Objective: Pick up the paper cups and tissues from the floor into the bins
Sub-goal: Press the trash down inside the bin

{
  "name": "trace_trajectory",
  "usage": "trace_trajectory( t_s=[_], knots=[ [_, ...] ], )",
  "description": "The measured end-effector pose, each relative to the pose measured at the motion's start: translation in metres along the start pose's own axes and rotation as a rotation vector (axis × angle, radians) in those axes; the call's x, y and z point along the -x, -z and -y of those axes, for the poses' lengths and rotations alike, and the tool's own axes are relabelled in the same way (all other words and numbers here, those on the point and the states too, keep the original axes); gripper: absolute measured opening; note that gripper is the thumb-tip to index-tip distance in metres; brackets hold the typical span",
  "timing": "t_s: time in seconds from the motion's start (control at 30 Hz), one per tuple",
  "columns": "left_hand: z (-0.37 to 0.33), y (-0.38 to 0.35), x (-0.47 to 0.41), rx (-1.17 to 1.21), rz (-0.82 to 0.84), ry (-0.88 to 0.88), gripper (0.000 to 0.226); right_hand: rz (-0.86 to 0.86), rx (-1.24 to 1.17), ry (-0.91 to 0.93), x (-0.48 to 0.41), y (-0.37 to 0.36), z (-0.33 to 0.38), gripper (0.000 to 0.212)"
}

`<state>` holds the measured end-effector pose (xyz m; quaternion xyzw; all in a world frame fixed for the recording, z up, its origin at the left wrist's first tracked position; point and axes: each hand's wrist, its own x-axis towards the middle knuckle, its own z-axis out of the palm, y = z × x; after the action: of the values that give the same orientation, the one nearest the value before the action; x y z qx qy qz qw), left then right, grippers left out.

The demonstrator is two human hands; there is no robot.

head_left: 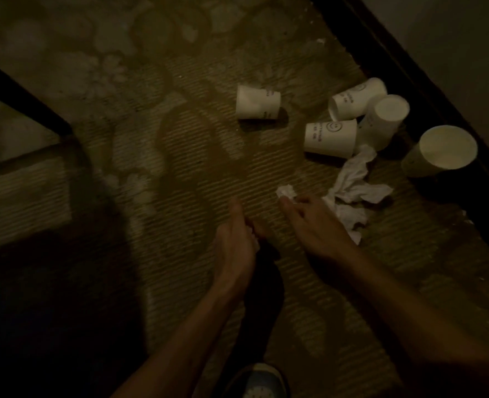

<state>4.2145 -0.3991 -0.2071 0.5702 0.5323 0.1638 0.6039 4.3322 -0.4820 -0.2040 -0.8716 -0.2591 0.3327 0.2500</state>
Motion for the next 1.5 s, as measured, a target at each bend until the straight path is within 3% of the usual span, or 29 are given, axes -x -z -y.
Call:
trace_trajectory(
  t_s=[0.1, 0.17, 0.27, 0.33, 0.53, 0.6, 0.7, 0.83, 0.9, 0.97, 1.17, 1.33, 1.4, 1.5],
  knots=[
    [0.000, 0.008, 0.001, -0.009, -0.027, -0.020, 0.063, -0.030, -0.055, 0.018, -0.001, -0.006, 0.009, 0.063],
    [0.000, 0.011, 0.000, -0.037, -0.053, -0.065, 0.042, 0.009, -0.252, -0.024, 0.003, -0.007, 0.016, 0.063],
    [-0.001, 0.005, 0.004, -0.036, -0.028, -0.092, 0.024, 0.131, -0.560, -0.104, 0.015, -0.008, 0.021, 0.040],
    [0.000, 0.000, 0.010, -0.030, 0.048, -0.077, 0.022, 0.156, -0.665, -0.053, 0.025, -0.016, 0.016, 0.008],
    [0.004, -0.020, 0.020, 0.032, 0.272, -0.043, 0.034, 0.118, -0.859, -0.072, 0.046, -0.021, -0.008, 0.023],
    [0.007, -0.027, 0.024, -0.017, 0.300, -0.101, 0.034, 0.055, -0.753, -0.028, 0.047, -0.015, -0.021, 0.025],
    [0.011, -0.035, 0.023, -0.072, 0.307, -0.151, 0.031, -0.090, -0.388, 0.034, 0.043, -0.001, -0.041, 0.016],
    [0.008, -0.041, 0.018, -0.139, 0.278, -0.200, 0.023, -0.137, -0.008, 0.159, 0.038, 0.009, -0.048, 0.060],
    [0.006, -0.042, 0.014, -0.162, 0.230, -0.221, 0.024, -0.119, 0.164, 0.185, 0.034, 0.006, -0.046, 0.068],
    [0.006, -0.041, 0.008, -0.165, 0.158, -0.200, 0.026, -0.098, 0.235, 0.157, 0.028, 0.003, -0.047, 0.064],
    [0.006, -0.037, 0.001, -0.215, 0.102, -0.144, 0.031, -0.207, 0.341, 0.279, 0.011, 0.004, -0.070, 0.020],
    [0.008, -0.038, 0.004, -0.213, 0.111, -0.160, 0.038, -0.173, 0.055, 0.220, 0.008, 0.008, -0.064, 0.011],
    [0.006, -0.039, 0.007, -0.193, 0.125, -0.171, 0.037, -0.097, -0.242, 0.085, 0.014, 0.009, -0.058, 0.006],
    [0.001, -0.042, 0.011, -0.127, 0.133, -0.189, 0.033, -0.020, -0.737, -0.006, 0.024, 0.010, -0.038, 0.016]
  ],
)
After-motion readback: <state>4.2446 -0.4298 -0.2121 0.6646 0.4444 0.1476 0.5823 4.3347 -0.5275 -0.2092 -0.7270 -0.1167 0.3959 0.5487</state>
